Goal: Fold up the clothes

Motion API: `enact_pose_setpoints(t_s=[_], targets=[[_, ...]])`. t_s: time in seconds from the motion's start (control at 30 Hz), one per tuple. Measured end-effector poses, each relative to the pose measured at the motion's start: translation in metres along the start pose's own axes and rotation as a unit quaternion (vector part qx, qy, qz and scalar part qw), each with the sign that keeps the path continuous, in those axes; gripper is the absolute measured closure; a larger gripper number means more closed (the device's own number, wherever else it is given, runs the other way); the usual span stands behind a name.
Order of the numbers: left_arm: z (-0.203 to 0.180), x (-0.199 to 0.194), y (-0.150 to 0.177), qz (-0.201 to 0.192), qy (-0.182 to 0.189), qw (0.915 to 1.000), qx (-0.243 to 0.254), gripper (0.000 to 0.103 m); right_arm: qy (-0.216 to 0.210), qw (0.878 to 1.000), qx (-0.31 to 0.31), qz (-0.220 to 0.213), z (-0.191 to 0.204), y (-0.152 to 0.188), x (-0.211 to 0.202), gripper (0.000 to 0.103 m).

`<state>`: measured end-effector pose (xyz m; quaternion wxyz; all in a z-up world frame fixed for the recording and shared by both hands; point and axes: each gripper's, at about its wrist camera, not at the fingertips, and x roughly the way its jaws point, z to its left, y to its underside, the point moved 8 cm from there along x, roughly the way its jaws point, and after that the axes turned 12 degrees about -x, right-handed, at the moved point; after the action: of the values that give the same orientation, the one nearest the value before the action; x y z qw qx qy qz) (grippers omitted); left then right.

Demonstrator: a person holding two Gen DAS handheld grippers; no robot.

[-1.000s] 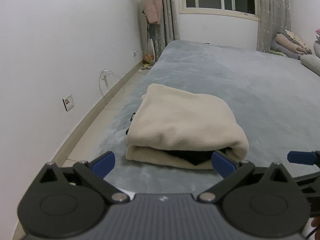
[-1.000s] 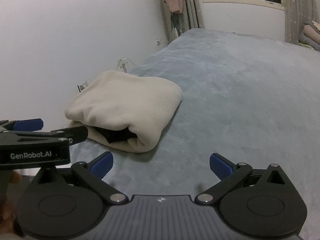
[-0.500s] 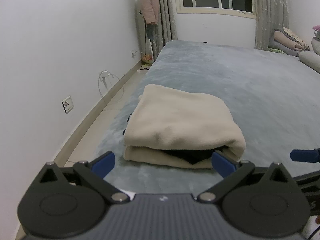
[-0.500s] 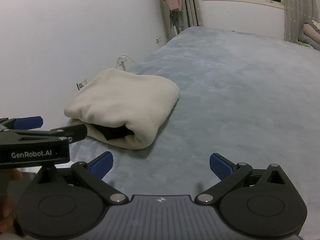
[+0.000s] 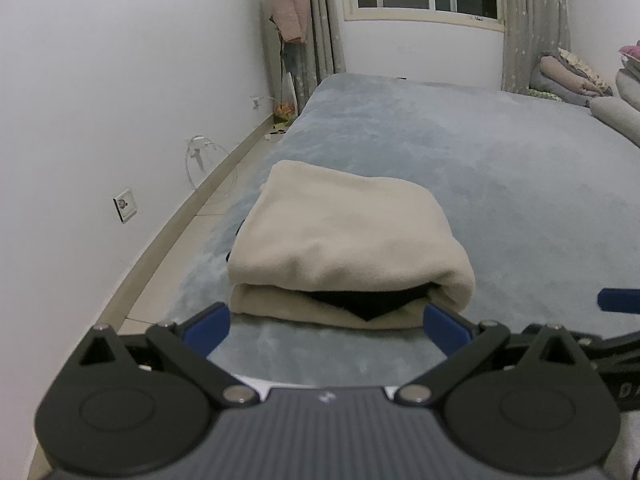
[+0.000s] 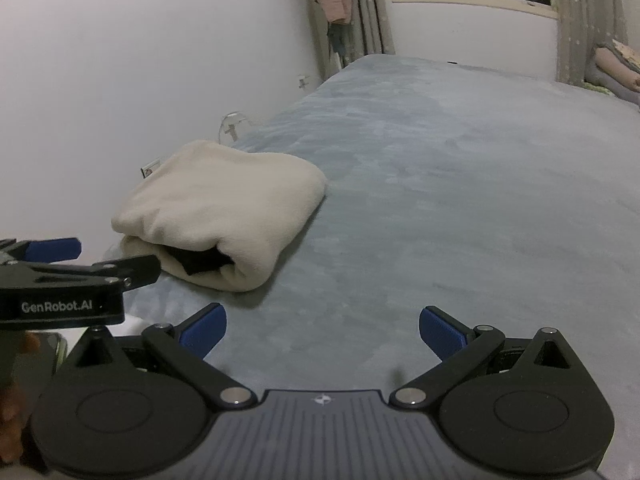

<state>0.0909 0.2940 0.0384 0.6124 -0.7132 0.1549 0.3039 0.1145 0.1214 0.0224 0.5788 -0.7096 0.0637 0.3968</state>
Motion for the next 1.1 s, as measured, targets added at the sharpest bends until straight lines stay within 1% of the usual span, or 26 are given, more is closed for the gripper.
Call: enact_pose_setpoints(t_s=[0.4,0.57,0.67,0.8,0.87,1.03,1.1], targets=[[0.003,-0.011,0.002,-0.003,-0.016,0.9999,0.005,0.0,-0.024,1.0,-0.001,-0.015,0.003,0.001,-0.01,0.0],[-0.002,-0.016,0.008,-0.002,-0.022,0.9995,0.023,0.0,-0.026,0.999,-0.025,-0.021,0.004,-0.001,-0.02,0.0],[-0.004,-0.016,0.01,-0.004,-0.033,0.9989,0.033,0.0,-0.023,0.998,-0.042,-0.031,0.002,-0.006,-0.03,0.0],[-0.007,-0.021,0.007,-0.007,-0.038,0.9989,0.028,0.0,-0.023,0.997,-0.059,-0.048,-0.002,-0.012,-0.044,0.0],[-0.011,-0.024,0.006,-0.01,-0.04,0.9988,0.028,0.0,-0.031,0.996,-0.065,-0.052,-0.003,-0.012,-0.049,0.0],[-0.026,-0.027,0.009,-0.009,-0.045,0.9979,0.045,0.0,-0.054,0.993,-0.085,-0.055,-0.003,-0.008,-0.06,0.0],[-0.029,-0.03,0.009,-0.012,-0.05,0.9976,0.046,0.0,-0.056,0.993,-0.093,-0.053,-0.004,-0.006,-0.065,0.0]])
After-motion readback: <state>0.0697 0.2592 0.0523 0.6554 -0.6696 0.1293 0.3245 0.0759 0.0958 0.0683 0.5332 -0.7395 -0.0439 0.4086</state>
